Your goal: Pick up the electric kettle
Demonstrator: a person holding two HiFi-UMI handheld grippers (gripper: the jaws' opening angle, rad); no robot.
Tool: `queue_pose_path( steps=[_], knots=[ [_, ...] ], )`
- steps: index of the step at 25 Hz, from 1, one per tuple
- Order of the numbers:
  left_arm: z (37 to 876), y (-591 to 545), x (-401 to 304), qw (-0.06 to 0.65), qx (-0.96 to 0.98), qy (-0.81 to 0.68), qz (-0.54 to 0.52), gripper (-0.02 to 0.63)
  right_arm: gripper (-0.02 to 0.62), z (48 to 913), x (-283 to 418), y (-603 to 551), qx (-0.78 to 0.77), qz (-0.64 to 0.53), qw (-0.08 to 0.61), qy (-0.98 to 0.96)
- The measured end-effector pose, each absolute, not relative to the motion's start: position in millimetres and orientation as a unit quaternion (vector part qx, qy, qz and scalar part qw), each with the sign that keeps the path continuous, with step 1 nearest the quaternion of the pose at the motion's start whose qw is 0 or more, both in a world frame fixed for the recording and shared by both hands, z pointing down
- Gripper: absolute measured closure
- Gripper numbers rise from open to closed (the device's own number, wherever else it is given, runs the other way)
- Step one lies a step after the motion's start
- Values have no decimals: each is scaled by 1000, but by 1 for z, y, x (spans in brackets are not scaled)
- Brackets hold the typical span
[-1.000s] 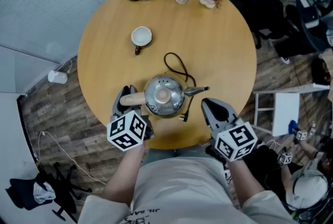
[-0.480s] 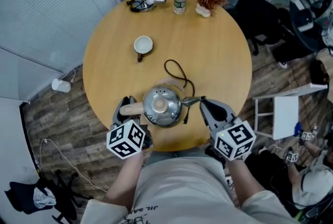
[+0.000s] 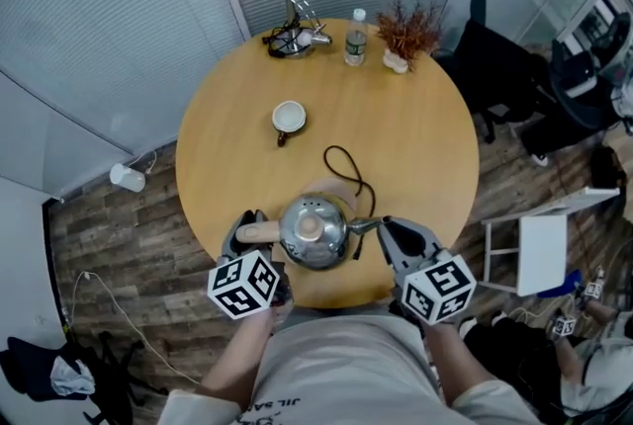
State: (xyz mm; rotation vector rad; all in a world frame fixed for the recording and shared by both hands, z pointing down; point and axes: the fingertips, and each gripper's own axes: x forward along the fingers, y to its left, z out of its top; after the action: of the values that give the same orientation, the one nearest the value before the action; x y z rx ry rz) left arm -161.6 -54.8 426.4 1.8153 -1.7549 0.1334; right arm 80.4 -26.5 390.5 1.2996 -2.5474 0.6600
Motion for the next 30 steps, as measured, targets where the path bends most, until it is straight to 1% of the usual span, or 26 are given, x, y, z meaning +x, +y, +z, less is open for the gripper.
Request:
queue_pose_path(
  steps=[30],
  knots=[
    [409,-30,-167,298,692,-656,44,537,563,389,80,-3,453,209,106,-860]
  ],
)
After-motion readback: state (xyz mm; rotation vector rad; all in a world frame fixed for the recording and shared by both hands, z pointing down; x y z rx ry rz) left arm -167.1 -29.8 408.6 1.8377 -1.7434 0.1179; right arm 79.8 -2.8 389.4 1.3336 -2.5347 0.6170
